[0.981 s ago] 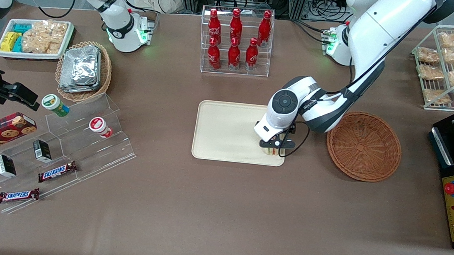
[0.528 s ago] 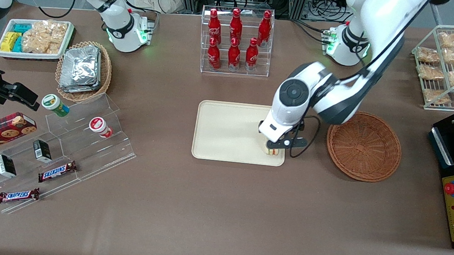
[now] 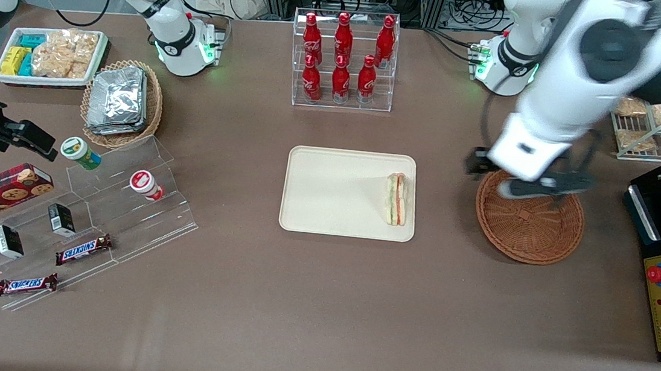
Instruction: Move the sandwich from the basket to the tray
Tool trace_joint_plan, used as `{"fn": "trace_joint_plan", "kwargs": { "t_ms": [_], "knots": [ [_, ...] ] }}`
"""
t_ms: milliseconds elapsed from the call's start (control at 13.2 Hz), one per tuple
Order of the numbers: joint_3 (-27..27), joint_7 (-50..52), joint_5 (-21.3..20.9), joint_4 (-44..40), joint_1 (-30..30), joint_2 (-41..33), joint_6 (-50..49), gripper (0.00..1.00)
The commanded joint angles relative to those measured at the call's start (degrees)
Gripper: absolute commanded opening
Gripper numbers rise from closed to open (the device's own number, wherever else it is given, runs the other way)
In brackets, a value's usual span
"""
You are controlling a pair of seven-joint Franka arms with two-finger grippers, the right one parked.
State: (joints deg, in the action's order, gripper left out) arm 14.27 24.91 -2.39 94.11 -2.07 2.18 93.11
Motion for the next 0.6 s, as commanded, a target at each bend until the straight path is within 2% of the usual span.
{"fn": "trace_joint_plan", "kwargs": {
  "t_ms": [0,151,528],
  "knots": [
    [-10.3,-9.2,2.3,4.7,-2.8,-6.3,-0.7,1.0],
    [-13.3,-14.3,2.5,4.9,-2.7,-7.9,-1.0,1.0],
    [-17.7,-15.1,2.9,1.0,-2.5,-6.2,-1.4,1.0]
  ]
}}
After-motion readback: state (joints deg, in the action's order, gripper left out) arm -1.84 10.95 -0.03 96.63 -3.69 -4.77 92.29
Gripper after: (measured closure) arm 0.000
